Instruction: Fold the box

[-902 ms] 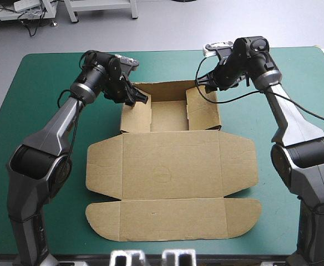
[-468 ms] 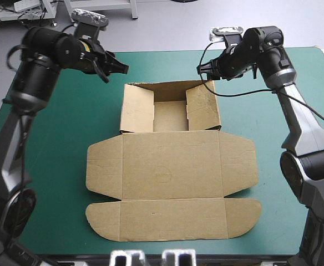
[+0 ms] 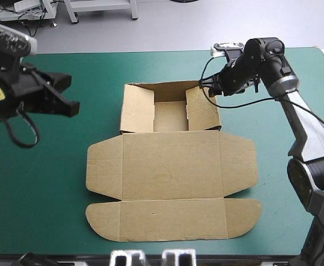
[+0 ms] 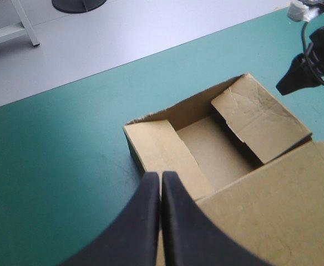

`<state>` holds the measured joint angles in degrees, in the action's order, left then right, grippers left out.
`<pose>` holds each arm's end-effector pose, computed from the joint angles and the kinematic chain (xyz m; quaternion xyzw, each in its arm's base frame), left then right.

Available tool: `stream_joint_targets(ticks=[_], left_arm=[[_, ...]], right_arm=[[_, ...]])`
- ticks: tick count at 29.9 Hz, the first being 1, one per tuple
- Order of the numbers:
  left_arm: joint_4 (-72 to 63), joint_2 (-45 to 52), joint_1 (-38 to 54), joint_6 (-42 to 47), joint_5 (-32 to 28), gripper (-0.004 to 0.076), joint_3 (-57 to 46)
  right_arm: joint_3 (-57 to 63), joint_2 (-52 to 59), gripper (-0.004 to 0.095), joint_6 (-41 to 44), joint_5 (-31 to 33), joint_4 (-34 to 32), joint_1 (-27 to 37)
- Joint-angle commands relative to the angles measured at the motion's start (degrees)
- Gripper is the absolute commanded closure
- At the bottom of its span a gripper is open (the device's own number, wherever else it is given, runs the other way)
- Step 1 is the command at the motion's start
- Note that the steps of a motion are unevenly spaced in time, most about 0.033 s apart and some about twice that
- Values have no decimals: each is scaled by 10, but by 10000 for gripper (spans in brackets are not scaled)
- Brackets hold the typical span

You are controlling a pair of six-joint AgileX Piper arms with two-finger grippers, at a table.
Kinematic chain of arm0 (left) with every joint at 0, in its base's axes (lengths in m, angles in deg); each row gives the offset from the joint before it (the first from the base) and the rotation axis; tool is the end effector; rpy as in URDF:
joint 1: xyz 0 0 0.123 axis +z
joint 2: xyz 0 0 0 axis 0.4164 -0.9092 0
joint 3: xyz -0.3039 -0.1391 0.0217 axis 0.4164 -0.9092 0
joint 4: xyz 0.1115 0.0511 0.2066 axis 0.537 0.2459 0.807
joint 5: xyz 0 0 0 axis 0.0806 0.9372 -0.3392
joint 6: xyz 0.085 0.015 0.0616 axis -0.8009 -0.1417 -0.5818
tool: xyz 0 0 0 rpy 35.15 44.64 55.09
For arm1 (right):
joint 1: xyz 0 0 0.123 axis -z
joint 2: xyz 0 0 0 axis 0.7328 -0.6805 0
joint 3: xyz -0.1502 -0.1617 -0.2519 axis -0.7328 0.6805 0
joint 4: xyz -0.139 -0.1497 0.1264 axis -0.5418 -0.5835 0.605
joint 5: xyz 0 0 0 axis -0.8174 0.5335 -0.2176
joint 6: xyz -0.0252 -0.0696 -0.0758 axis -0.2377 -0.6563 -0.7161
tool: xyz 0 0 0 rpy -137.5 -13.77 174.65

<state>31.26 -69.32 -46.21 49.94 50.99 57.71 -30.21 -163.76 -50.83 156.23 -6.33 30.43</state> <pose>0.1426 -0.0635 0.5686 0.2052 0.8394 -0.1048 0.4922 0.4014 0.1376 0.3957 -0.1241 0.9579 0.1196 0.2295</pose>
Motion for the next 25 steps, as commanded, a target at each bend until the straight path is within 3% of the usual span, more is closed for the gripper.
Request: stream_joint_targets(ticks=[1, 12, 14, 19, 25], left_arm=[[-6, 69, -2, -7, 25, 732, -62], [-6, 291, -2, -30, 2, 732, -317], [-6, 330, -2, -30, -5, 732, -348], [-6, 390, -2, -29, -8, 732, -390], [-6, 403, -2, -1, -2, 732, -397]], right_arm=[[6, 24, 459, -1, 10, 1, 1], [16, -39, 468, -3, 0, 4, 1], [16, -48, 539, -5, 2, 10, 1], [15, -52, 930, -7, 10, 10, 1], [15, -44, 920, -7, 12, 19, 1]])
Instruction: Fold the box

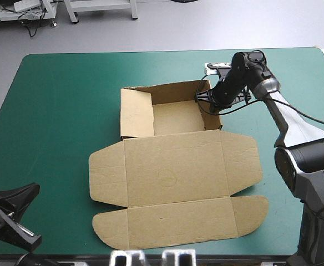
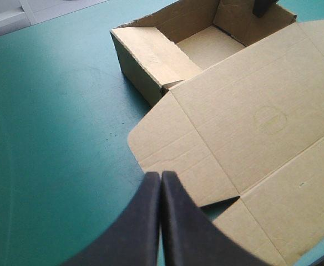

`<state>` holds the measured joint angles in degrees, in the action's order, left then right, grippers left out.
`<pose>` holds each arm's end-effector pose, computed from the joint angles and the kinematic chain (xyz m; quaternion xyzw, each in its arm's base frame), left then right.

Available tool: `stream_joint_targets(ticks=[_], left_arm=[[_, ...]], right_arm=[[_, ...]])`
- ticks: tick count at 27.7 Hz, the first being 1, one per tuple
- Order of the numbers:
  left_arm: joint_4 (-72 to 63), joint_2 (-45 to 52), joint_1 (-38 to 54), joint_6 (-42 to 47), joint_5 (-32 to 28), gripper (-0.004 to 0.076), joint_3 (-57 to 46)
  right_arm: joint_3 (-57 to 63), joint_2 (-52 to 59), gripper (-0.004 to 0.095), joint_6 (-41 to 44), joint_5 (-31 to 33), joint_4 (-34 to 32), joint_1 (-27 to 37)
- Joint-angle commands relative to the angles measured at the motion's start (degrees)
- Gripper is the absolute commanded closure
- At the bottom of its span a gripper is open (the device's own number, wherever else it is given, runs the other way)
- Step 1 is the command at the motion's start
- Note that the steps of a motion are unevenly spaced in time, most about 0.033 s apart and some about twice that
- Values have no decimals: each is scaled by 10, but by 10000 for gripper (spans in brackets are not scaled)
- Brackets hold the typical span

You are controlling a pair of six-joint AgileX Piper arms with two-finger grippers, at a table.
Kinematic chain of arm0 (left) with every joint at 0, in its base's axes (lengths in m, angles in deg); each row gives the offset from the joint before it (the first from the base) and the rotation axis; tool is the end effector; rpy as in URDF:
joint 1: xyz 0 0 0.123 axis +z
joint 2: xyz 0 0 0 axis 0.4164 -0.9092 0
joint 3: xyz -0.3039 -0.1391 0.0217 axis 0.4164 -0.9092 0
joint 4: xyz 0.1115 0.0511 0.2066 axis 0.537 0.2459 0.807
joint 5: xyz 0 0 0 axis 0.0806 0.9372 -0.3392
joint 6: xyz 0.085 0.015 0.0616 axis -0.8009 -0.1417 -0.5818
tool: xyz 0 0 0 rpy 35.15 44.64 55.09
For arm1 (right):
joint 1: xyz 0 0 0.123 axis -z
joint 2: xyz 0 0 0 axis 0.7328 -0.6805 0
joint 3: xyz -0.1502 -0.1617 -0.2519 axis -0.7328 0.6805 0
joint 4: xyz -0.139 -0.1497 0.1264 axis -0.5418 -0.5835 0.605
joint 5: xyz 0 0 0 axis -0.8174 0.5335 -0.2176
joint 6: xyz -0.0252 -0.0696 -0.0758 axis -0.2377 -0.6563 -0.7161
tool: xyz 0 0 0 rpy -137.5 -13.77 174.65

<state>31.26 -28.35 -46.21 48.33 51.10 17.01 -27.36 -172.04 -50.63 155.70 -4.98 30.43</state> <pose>-0.0311 0.0053 0.4271 0.2169 0.8357 -0.0980 0.4949 0.4314 0.1490 0.3189 -0.1143 0.9769 0.1161 0.1384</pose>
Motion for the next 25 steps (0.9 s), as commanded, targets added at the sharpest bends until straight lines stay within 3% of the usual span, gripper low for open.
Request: stream_joint_targets(ticks=[1, 9, 15, 25], left_arm=[[-6, -7, -2, 15, -4, 732, 10], [-6, -7, -2, 15, -4, 732, 10], [-6, -7, -2, 10, -4, 732, 10], [-6, -7, -2, 11, -6, 732, 10]], right_arm=[[-13, 41, 921, -9, 17, -1, 2], [-13, 86, 920, -7, 17, -19, 65], [-13, 116, 920, -30, 17, -38, 161], [-12, 107, 920, -39, 17, -152, 346]])
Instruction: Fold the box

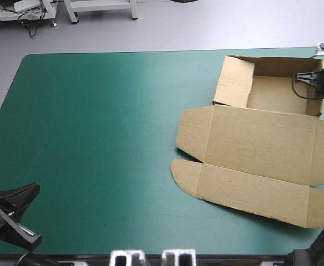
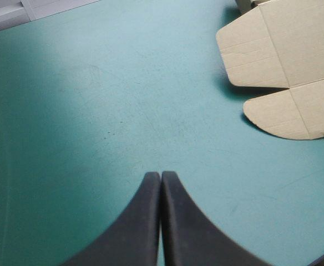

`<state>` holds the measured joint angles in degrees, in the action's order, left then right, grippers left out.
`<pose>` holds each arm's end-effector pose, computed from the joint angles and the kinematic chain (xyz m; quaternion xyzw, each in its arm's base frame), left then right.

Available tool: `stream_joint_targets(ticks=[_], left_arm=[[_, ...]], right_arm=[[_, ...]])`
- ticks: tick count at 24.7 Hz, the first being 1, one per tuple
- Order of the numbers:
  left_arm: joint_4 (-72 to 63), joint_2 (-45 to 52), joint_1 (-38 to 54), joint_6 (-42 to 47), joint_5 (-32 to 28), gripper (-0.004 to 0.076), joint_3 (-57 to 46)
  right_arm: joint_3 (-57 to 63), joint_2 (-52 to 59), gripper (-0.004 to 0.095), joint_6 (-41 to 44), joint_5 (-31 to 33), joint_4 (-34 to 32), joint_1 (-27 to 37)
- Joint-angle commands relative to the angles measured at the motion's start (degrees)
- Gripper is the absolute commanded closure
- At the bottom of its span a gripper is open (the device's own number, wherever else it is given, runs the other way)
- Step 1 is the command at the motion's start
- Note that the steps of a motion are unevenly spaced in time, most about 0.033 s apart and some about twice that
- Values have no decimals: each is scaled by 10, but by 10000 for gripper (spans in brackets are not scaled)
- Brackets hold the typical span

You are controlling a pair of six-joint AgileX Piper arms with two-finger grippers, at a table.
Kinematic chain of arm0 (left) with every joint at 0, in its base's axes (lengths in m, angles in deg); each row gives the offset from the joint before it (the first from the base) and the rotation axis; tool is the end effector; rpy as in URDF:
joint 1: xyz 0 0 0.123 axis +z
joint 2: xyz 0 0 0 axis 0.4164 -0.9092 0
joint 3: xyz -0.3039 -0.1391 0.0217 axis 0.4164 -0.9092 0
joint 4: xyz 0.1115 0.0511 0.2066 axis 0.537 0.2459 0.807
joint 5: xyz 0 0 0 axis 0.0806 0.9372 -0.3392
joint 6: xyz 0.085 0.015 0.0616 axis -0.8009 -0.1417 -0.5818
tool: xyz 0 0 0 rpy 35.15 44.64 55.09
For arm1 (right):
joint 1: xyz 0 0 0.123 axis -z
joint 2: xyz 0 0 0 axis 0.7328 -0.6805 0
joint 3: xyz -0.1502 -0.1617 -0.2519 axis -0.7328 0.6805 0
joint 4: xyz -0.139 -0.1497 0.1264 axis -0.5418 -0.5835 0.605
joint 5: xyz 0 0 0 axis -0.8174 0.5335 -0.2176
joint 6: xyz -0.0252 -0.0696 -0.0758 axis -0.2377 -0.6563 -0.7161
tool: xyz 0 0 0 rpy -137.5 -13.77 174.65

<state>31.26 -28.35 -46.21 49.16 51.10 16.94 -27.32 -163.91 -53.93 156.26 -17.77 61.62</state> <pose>-0.0310 0.0052 0.4268 0.2109 0.8376 -0.1015 0.4936 0.4086 -0.1091 0.3791 0.1040 0.9698 -0.0480 0.2153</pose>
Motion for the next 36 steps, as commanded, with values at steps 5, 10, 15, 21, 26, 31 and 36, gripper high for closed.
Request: stream_joint_targets(ticks=[5, 10, 15, 21, 26, 31, 36], left_arm=[[-4, -7, -2, 3, -8, 732, 10], [-2, -9, -2, 3, -8, 732, 10], [-1, -10, -2, 3, -8, 732, 10], [18, -10, -2, 3, -9, 732, 10], [23, -10, -2, -38, -9, 732, 10], [24, -10, -2, -50, -30, 732, 10], [24, -10, -2, -49, -46, 732, 10]], right_arm=[[-10, 3, 920, -24, 12, -23, 103], [-10, -34, 765, -54, 12, -24, 106], [-10, -45, 520, -56, 12, -26, 106], [-10, -31, 520, -43, 12, -19, 105], [-10, 9, 520, -45, 12, -9, 105], [-10, 65, 528, -45, 12, 34, 105], [-10, 130, 731, -45, 13, 115, 92]])
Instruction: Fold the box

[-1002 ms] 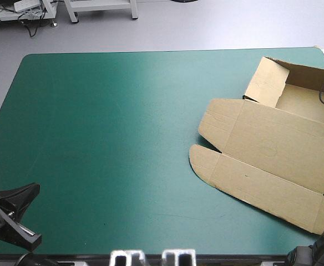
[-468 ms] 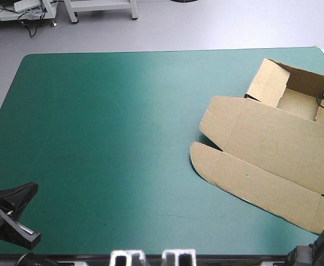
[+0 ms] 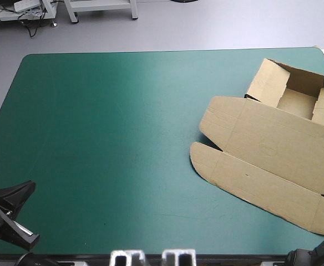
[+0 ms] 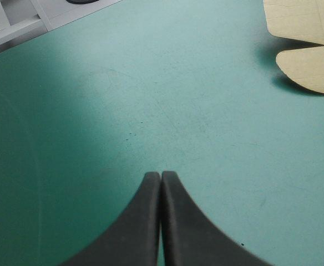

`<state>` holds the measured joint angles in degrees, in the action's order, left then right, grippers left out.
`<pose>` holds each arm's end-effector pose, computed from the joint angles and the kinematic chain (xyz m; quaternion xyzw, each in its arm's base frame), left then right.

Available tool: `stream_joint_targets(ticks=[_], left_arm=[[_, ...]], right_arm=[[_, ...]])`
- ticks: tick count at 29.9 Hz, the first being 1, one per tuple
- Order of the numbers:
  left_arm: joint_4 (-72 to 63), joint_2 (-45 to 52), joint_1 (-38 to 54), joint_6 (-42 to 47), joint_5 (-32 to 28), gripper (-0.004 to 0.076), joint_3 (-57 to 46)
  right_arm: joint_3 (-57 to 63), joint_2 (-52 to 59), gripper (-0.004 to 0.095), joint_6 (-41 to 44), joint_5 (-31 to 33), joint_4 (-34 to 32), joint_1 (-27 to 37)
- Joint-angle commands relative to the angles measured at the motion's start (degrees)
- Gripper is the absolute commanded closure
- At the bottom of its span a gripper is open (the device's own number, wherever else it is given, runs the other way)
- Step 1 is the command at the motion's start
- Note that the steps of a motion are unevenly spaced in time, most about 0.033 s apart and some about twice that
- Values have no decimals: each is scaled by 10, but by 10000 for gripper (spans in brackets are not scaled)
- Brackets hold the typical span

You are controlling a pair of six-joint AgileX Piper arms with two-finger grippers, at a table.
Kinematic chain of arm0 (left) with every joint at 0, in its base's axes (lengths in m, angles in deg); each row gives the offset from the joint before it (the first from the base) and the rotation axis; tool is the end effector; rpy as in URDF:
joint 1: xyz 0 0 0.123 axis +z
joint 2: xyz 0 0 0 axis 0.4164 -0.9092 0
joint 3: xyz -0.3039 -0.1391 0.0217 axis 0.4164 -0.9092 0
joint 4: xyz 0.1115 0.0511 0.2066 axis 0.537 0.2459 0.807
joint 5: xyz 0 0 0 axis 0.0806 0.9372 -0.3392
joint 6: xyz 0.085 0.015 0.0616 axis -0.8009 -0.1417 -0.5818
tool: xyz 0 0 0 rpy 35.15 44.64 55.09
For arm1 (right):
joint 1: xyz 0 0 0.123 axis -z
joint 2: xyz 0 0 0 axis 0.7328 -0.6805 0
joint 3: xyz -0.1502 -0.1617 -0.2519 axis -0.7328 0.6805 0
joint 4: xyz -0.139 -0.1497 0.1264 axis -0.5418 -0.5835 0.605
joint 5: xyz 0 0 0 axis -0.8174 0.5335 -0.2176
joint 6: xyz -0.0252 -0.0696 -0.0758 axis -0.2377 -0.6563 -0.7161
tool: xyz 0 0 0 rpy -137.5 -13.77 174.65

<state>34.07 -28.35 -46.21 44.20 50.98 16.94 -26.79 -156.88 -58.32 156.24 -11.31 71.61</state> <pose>-0.0289 0.0097 0.4268 0.2419 0.8290 -0.0563 0.5010 0.3566 -0.1537 0.4266 0.1531 0.9484 -0.0351 0.2755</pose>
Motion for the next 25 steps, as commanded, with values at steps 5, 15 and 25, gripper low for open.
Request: stream_joint_targets(ticks=[5, 15, 25], left_arm=[[4, -7, -2, 1, -87, 732, -22], [-18, -1, -2, -18, -123, 732, -128], [-30, 74, -2, -22, -155, 732, -225]], right_arm=[[19, 125, 912, -17, 13, 87, -61], [185, 256, 908, -17, 3, 29, -171], [428, 442, 908, -79, -64, 57, -171]])
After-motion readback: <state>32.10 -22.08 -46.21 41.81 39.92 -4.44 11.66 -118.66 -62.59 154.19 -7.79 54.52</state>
